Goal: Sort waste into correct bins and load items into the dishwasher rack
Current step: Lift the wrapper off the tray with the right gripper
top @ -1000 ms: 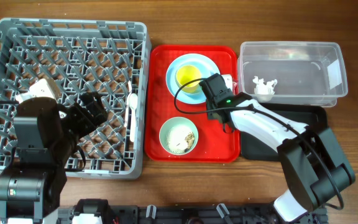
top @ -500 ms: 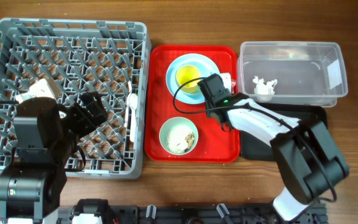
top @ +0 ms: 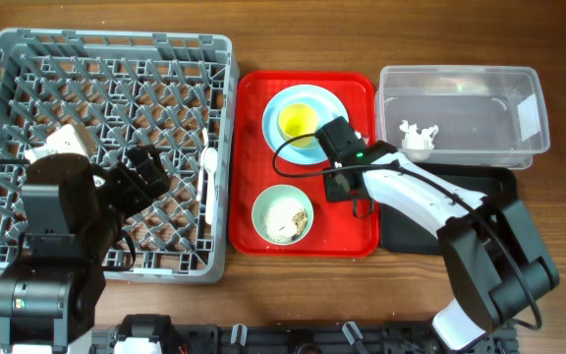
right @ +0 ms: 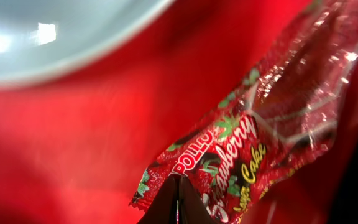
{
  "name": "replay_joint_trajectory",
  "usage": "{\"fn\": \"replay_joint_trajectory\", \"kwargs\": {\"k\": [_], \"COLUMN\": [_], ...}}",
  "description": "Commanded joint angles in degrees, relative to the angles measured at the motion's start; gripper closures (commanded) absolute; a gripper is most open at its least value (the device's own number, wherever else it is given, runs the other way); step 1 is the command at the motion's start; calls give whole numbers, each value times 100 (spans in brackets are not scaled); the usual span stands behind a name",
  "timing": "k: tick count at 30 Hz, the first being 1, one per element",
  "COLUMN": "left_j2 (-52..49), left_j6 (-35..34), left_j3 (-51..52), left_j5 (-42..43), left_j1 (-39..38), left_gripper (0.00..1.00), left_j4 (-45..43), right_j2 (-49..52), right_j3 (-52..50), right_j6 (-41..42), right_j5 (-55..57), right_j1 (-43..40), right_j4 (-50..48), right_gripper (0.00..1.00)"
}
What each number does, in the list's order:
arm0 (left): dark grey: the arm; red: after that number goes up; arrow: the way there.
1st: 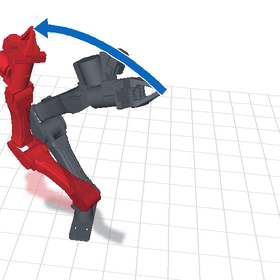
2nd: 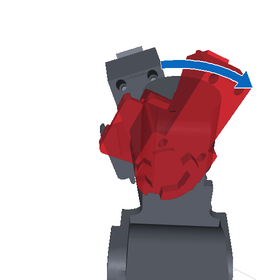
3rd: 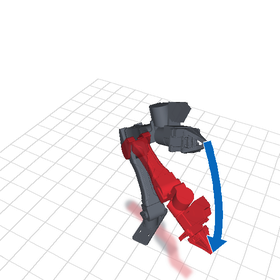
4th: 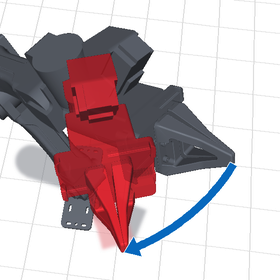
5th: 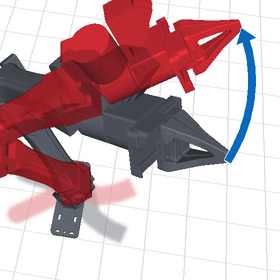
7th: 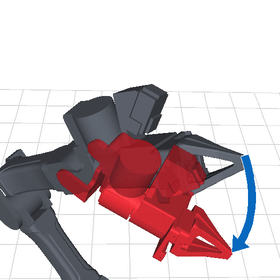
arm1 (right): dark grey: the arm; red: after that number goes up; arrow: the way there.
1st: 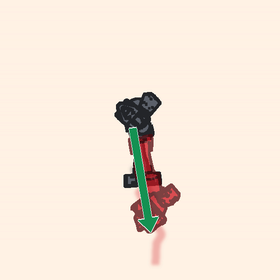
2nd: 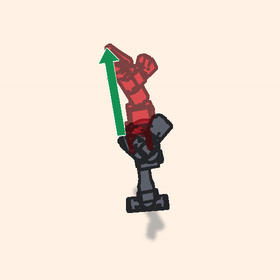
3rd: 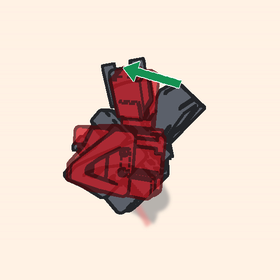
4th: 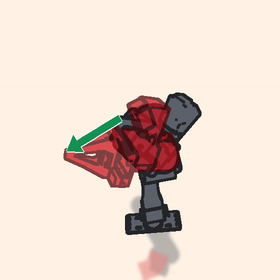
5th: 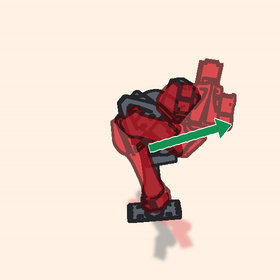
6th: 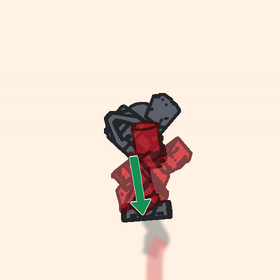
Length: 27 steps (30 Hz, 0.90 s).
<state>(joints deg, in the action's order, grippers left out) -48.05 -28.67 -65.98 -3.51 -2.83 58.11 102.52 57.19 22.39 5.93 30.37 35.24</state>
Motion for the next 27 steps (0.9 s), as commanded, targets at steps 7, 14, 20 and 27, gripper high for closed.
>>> {"fn": "replay_joint_trajectory", "kwargs": {"k": [7,14,20,27], "left_j2": [11,11,11,11], "left_j6": [-55,-52,-55,-55], "left_j3": [-79,-79,-79,-79], "left_j5": [24,24,24,26], "left_j1": [39,39,39,39], "left_gripper": [0,0,0,0], "left_j4": [-15,-15,-15,-15], "right_j2": [-391,-1720,-2214,-2052], "right_j3": [-151,-92,-96,-304], "right_j6": [-426,-437,-319,909], "right_j5": [-1182,-1062,-855,-531], "right_j1": [0,0,0,0], "right_j4": [706,850,787,739], "right_gripper": [95,94,73,66]}}
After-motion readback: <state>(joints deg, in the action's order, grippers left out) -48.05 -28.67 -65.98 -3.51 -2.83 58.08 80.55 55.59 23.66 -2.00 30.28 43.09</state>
